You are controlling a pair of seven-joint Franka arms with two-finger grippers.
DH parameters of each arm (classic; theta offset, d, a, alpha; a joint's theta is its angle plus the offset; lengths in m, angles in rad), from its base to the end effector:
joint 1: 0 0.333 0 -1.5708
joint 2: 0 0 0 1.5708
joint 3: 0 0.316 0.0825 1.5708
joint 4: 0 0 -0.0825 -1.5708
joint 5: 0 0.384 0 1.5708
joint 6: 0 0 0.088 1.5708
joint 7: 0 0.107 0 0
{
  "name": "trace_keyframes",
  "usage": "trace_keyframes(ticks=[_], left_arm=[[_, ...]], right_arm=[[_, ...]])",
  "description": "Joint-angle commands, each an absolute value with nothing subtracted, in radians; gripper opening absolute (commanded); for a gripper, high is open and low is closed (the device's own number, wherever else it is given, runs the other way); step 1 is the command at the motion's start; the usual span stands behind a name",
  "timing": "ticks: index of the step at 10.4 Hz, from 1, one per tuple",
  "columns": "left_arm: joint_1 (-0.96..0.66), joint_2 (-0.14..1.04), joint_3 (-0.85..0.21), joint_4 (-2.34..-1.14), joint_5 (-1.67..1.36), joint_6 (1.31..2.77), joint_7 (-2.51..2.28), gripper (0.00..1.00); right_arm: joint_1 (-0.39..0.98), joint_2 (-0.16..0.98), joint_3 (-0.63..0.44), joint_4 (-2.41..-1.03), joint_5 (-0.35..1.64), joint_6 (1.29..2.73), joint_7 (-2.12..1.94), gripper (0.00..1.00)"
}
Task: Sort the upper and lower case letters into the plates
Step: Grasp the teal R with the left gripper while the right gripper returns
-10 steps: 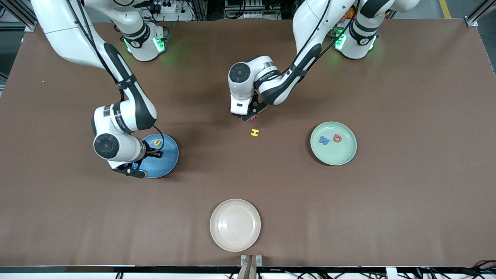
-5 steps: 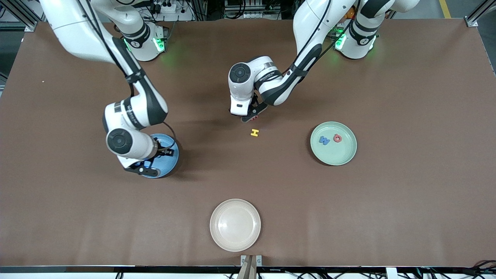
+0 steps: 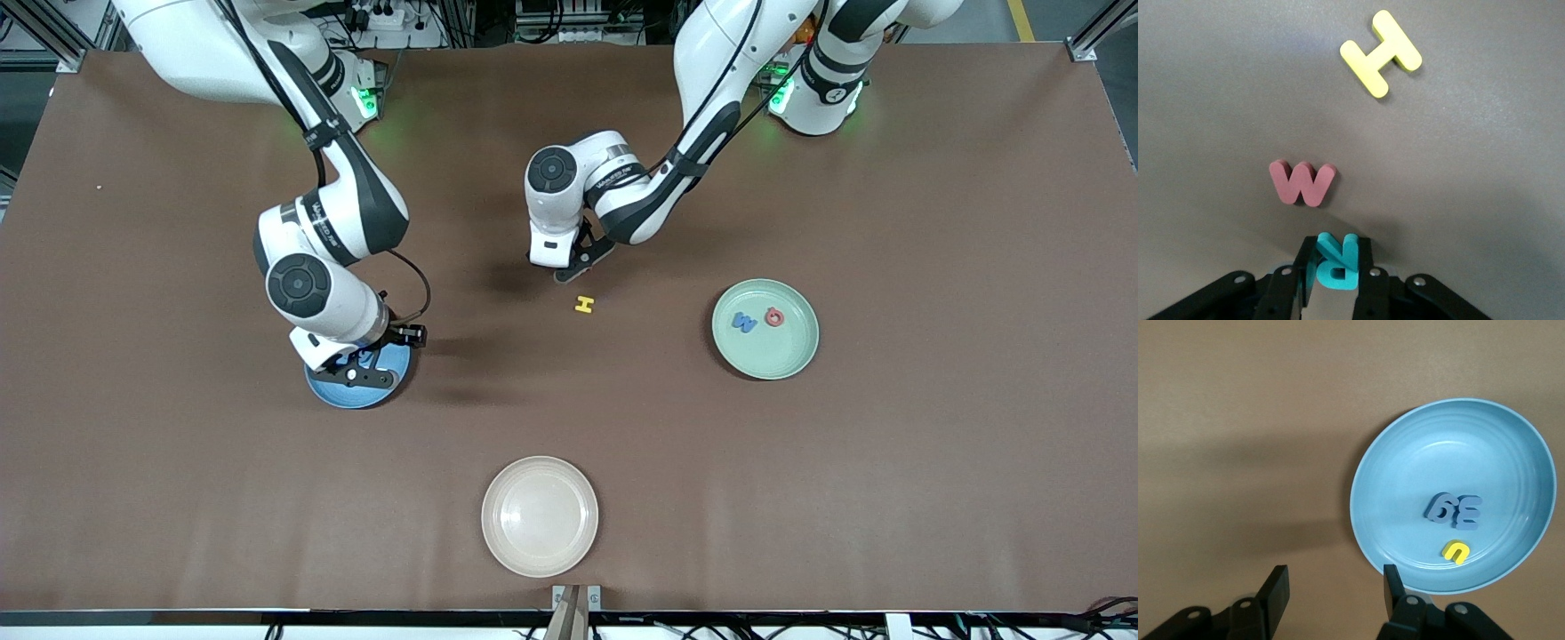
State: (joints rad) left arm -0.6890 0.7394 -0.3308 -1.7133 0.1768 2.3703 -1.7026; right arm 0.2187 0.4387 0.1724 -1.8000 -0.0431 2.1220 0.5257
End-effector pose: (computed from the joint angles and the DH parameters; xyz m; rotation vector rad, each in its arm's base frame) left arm 0.3669 -0.5561 0.1750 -2.9699 -0.9672 0.1676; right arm 0.5922 0.2338 0.2981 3.1164 -0.1903 -0.1802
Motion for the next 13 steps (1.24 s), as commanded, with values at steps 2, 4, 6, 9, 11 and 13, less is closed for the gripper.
trace_keyframes(ticks=[2,4,6,9,11,13], left_arm=[[-0.638,0.723,-0.341,-1.69,0.195,2.3,-1.639,0.0],[-0.599,0.704,-0.348,-1.649,0.193,2.184,-1.583,0.0],[-0.545,0.664,-0.35,-1.594,0.071,2.056,-1.446,0.0],[-0.447,0.582,-0.348,-1.601,0.058,1.893,-1.167,0.0],[-0.361,0.563,-0.347,-1.627,0.072,1.853,-0.983,0.0],[-0.292,0.525,-0.348,-1.701,0.144,1.861,-0.858,0.0]], right_arm=[[0.213,0.402,0.23,-1.813,-0.025,2.134,0.621,0.66],[0.215,0.411,0.279,-1.815,-0.026,2.202,0.713,0.66],[0.259,0.419,0.282,-1.816,-0.029,2.241,0.759,0.66],[0.287,0.439,0.307,-1.816,-0.038,2.266,0.843,0.65],[0.336,0.468,0.31,-1.818,-0.041,2.324,0.949,0.65],[0.37,0.501,0.339,-1.818,-0.087,2.352,1.075,0.65]])
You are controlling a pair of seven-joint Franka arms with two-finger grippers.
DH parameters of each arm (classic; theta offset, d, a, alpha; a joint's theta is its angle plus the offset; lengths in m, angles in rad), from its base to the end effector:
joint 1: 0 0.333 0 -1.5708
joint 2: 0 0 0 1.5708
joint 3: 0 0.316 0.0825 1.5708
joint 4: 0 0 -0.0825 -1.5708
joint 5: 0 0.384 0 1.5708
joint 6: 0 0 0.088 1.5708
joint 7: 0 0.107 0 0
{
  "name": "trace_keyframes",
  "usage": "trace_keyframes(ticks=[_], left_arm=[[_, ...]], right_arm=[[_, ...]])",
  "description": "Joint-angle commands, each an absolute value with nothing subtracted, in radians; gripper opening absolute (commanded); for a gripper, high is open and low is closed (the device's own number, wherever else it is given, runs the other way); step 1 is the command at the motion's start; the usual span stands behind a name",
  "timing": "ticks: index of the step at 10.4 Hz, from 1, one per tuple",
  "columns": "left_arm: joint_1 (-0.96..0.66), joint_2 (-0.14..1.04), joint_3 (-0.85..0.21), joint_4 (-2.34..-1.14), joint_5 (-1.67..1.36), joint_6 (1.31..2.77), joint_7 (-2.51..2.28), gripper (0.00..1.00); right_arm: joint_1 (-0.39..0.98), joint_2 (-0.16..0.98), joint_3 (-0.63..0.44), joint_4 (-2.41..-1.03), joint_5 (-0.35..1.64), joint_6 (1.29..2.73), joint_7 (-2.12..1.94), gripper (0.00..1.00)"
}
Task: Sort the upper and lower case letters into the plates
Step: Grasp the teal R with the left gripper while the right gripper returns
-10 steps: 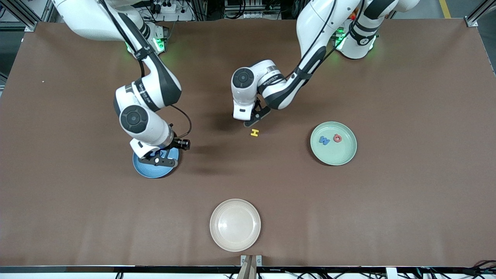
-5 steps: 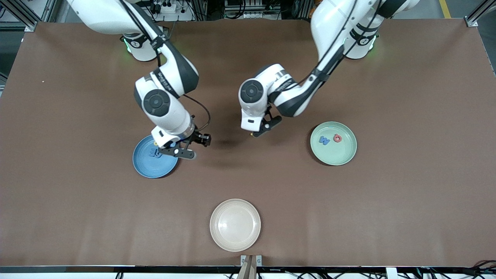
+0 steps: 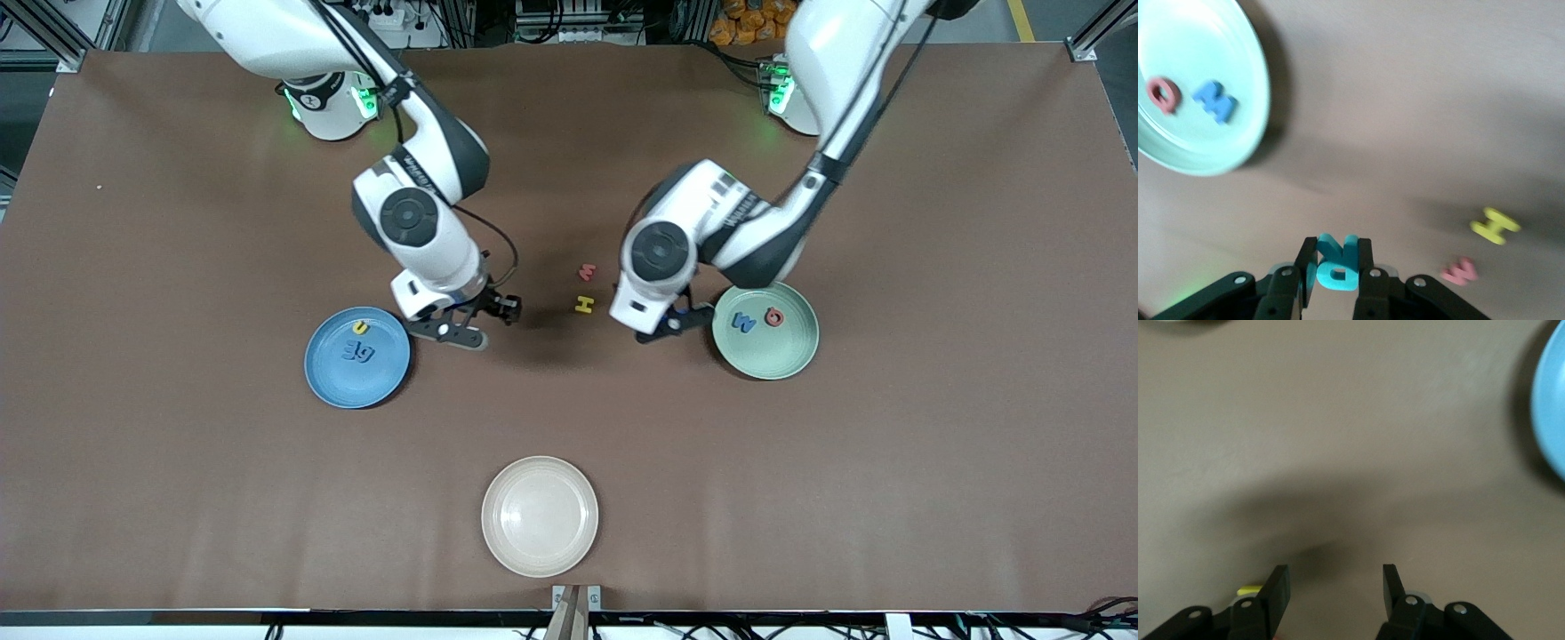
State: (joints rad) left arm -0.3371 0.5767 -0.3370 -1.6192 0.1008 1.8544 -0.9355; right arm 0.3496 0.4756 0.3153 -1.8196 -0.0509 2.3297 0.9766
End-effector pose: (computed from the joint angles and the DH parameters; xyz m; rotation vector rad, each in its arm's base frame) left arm 0.5271 -0.3803 0.2815 -2.9360 -0.3548 0.4212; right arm 0.5240 0.3895 0.2931 -2.9901 0.4744 0.0541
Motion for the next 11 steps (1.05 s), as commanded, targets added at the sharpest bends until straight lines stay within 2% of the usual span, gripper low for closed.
trace_keyframes(ticks=[1,3,8,11], left_arm=[[-0.249,0.496,-0.351,-1.76,0.164,1.899,-0.801,0.0],[-0.169,0.436,-0.351,-1.886,0.164,2.003,-0.682,0.0],[-0.057,0.327,-0.353,-2.185,0.166,2.281,-0.548,0.0],[0.021,0.322,-0.356,-2.241,0.166,2.347,-0.43,0.0]], right_arm=[[0.388,0.523,0.354,-1.816,-0.139,2.37,1.169,0.65],[0.41,0.567,0.379,-1.812,-0.247,2.382,1.36,0.63],[0.485,0.664,0.399,-1.732,-0.314,2.385,1.59,0.62],[0.544,0.704,0.397,-1.677,-0.318,2.385,1.632,0.62]])
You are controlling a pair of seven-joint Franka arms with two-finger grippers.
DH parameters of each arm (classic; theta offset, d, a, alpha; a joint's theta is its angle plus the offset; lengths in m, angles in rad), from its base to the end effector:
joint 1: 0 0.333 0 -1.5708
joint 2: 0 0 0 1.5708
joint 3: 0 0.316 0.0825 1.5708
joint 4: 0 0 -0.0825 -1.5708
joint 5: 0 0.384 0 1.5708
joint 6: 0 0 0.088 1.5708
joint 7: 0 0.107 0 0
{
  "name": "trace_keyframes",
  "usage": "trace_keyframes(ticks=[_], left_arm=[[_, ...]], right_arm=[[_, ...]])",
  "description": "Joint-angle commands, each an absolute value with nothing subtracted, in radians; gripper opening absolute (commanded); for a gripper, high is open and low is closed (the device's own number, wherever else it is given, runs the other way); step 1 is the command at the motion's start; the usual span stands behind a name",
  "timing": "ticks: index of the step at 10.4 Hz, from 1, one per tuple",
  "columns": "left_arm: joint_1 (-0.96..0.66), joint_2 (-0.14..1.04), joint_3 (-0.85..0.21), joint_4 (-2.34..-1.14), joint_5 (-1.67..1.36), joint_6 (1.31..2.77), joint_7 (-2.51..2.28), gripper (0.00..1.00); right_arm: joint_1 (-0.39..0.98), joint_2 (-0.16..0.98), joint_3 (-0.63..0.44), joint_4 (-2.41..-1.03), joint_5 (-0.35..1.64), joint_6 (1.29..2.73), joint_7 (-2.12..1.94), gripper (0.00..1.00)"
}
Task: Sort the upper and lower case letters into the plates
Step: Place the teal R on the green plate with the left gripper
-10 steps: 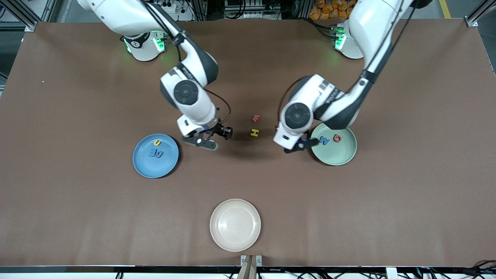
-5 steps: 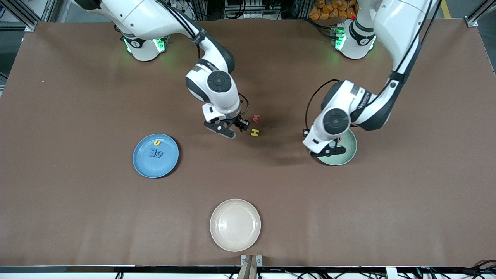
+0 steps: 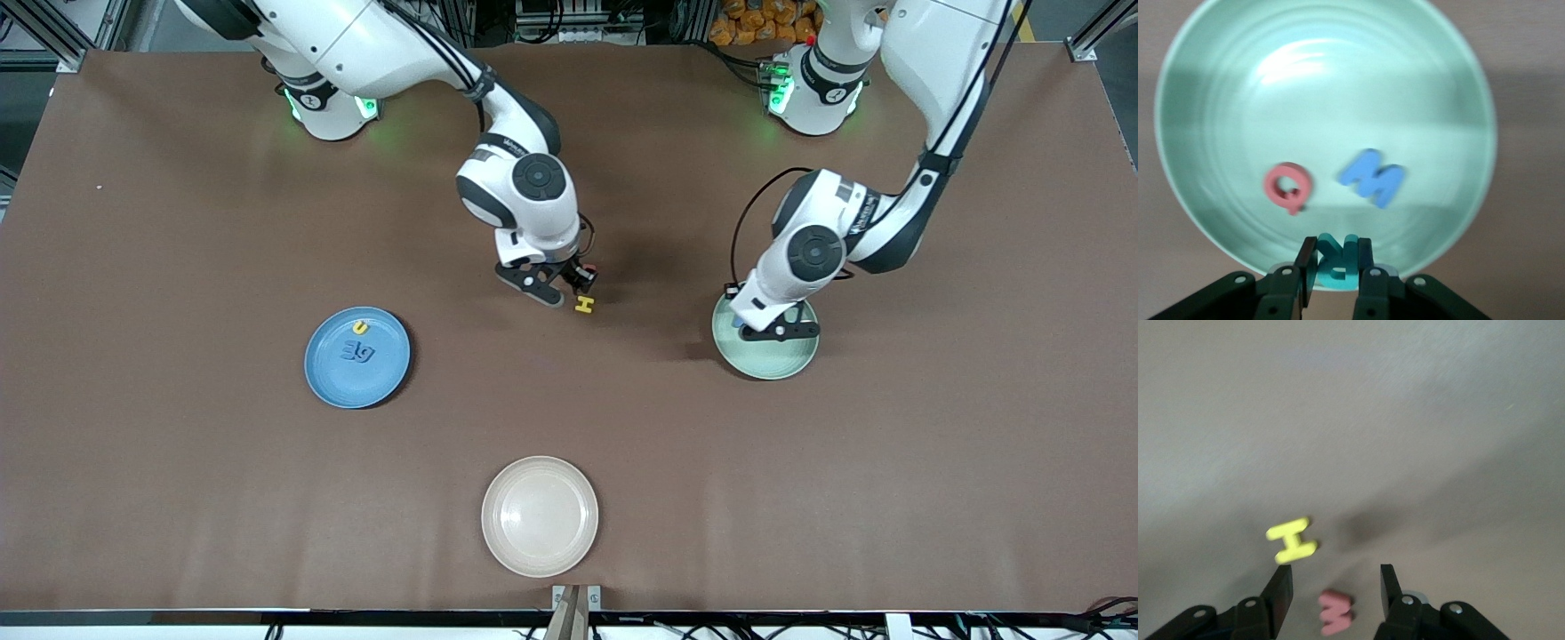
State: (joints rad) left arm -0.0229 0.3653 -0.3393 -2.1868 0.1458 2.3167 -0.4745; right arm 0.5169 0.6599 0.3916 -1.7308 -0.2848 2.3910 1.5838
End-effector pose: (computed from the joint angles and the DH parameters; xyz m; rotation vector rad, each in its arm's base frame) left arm 0.5004 -0.1903 0.2117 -3.0641 -0.0152 0.3084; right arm 0.4370 0.5136 0.2286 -2.9543 0.8385 0.0198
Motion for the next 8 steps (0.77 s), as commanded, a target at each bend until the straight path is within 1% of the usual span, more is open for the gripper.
trace_keyframes(ticks=[1,2,3,4,6,8], left_arm=[[0.021,0.322,-0.356,-2.243,0.164,2.349,-0.422,0.01],[0.02,0.325,-0.356,-2.241,0.164,2.35,-0.422,0.04],[0.02,0.327,-0.356,-2.24,0.157,2.352,-0.422,0.04],[0.02,0.328,-0.356,-2.241,0.155,2.352,-0.422,0.09],[0.021,0.334,-0.356,-2.24,0.15,2.359,-0.423,1.0],[0.021,0.334,-0.357,-2.237,0.15,2.359,-0.426,1.0]], right_arm=[[0.548,0.715,0.397,-1.672,-0.327,2.387,1.632,0.61],[0.552,0.724,0.397,-1.671,-0.336,2.387,1.637,0.61],[0.56,0.736,0.397,-1.672,-0.351,2.387,1.646,0.61],[0.564,0.75,0.397,-1.672,-0.363,2.387,1.658,0.59],[0.577,0.765,0.397,-1.667,-0.377,2.387,1.672,0.58],[0.58,0.782,0.397,-1.638,-0.377,2.387,1.677,0.57]])
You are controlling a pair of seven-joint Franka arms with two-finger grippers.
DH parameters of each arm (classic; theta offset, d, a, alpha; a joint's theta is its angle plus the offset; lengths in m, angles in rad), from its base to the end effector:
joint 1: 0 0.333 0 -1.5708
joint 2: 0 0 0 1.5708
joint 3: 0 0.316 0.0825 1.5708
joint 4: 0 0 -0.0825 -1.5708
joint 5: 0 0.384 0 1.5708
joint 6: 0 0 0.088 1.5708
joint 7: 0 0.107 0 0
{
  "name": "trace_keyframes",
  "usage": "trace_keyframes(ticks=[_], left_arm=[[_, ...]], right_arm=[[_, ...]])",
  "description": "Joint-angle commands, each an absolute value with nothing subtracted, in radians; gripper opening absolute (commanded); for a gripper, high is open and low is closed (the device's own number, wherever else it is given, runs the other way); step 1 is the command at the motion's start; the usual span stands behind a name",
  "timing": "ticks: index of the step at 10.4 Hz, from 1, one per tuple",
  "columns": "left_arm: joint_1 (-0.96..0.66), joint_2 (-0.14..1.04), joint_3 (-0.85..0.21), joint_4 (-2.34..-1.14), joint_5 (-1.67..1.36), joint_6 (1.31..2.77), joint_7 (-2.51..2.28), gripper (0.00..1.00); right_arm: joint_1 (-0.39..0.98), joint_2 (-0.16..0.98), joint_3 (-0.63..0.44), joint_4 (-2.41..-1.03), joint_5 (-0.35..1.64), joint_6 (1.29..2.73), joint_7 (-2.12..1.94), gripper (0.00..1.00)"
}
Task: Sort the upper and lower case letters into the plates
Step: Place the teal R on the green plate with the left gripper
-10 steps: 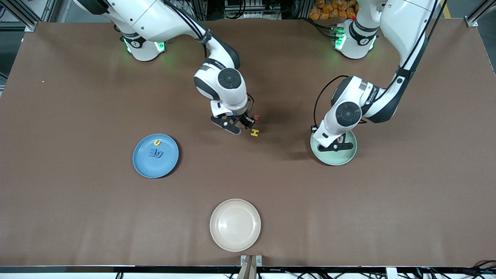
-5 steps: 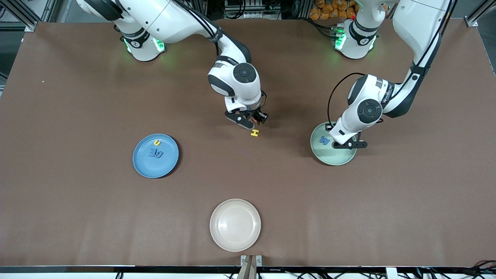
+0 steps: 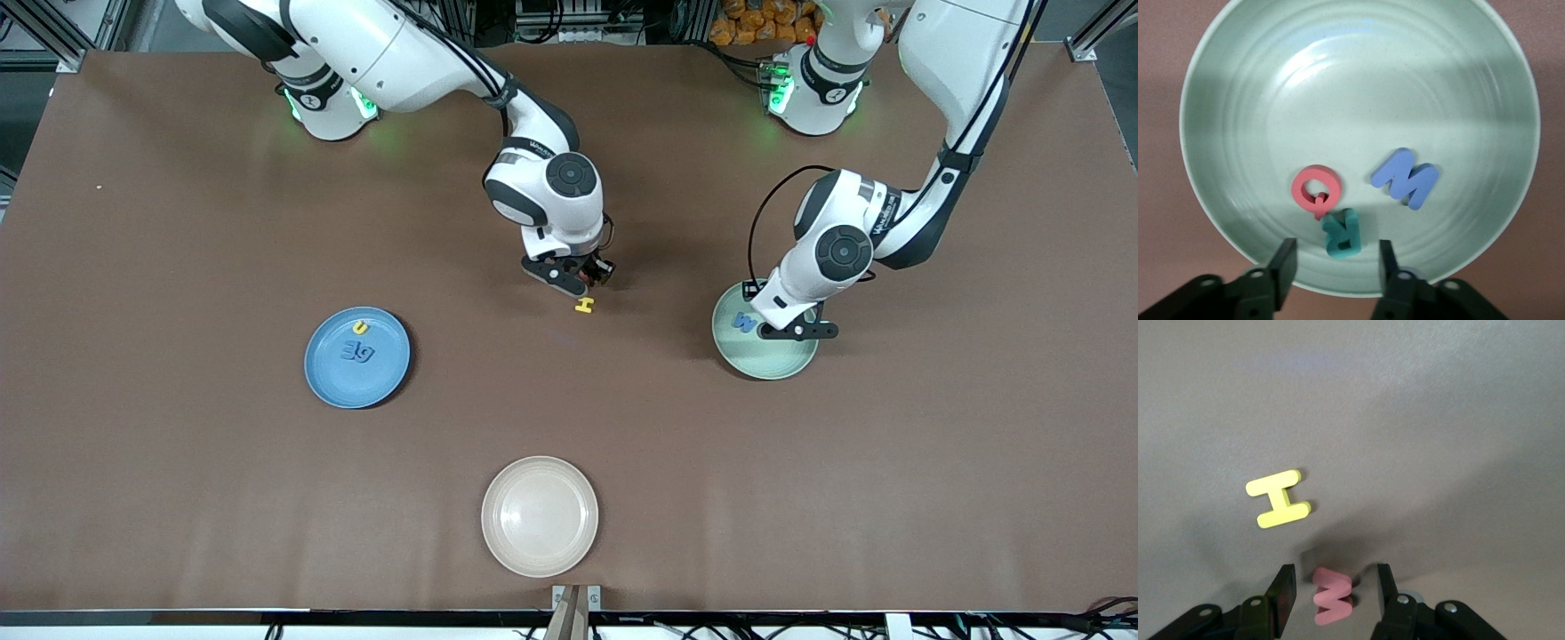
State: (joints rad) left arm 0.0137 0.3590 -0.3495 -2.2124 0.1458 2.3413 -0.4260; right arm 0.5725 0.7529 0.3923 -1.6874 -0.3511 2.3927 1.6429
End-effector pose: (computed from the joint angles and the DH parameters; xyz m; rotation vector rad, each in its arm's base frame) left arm 0.4990 -0.1762 0.2082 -3.0778 0.0217 0.3061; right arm 0.4108 0.5390 0.1872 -3.0044 0.8005 0.0245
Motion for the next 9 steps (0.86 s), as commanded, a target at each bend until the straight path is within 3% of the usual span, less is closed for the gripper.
trace_keyframes(ticks=[1,7,8,9], left_arm=[[0.02,0.334,-0.356,-2.232,0.14,2.359,-0.429,1.0],[-0.021,0.36,-0.374,-2.131,0.106,2.358,-0.524,1.0],[-0.056,0.374,-0.376,-2.094,0.106,2.358,-0.594,1.0],[-0.096,0.38,-0.376,-2.054,0.106,2.35,-0.673,1.0]], right_arm=[[0.586,0.791,0.397,-1.628,-0.377,2.387,1.678,0.57],[0.594,0.805,0.397,-1.623,-0.41,2.384,1.678,0.49],[0.594,0.807,0.397,-1.623,-0.426,2.384,1.678,0.38],[0.594,0.807,0.397,-1.624,-0.446,2.382,1.68,0.18]])
